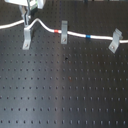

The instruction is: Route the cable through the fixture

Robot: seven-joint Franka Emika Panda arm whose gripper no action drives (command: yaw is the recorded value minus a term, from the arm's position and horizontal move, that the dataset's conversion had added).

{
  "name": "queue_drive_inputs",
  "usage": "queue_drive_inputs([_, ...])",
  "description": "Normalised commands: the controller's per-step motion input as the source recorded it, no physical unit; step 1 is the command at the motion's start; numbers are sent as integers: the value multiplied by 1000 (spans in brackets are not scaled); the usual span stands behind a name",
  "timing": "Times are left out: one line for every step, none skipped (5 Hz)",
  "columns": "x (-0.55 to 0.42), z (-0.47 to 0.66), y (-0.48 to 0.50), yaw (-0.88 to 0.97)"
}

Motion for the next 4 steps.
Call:
queue_drive_inputs([-335, 182, -143, 366])
queue_drive_inputs([-348, 75, 147, 257])
queue_drive_inputs([-222, 8, 531, 169])
queue_drive_inputs([-1, -21, 0, 0])
